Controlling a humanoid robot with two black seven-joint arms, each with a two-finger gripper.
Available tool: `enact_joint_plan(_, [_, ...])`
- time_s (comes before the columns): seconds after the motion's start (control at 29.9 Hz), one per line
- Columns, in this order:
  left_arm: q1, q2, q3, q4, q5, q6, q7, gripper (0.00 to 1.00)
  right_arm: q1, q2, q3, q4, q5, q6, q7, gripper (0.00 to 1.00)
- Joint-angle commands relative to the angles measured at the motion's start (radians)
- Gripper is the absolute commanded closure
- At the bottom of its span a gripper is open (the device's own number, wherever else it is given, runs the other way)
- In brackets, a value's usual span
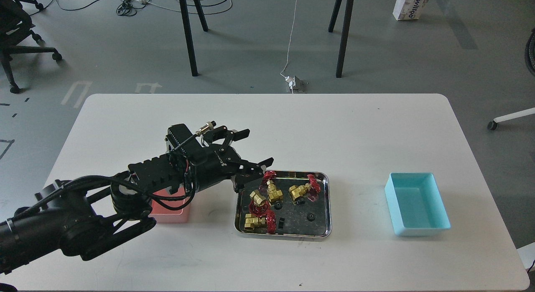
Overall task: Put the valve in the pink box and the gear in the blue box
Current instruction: 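Reach the left gripper over the tray to a brass valve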
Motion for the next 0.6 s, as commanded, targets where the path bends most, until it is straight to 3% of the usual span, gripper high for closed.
enact_joint_plan(0.0, [0.041, -0.040, 0.018, 0.041, 0.000, -0.002, -0.002, 0.04, -0.001, 0.025, -0.005, -0.029, -0.030, 0.000, -0.001, 0.01])
enact_joint_plan(0.2, [0.124, -0.103, 0.027, 0.072, 0.000, -0.002, 0.000, 0.02, -0.004, 0.038, -0.005, -0.040, -0.050, 0.000, -0.001, 0.01])
enact_joint_plan(0.57, [0.132, -0.151, 0.024, 0.153, 0.000, -0.002, 0.003, 0.03, -0.007, 0.066, -0.005, -0.058, -0.050, 0.000, -0.001, 0.01])
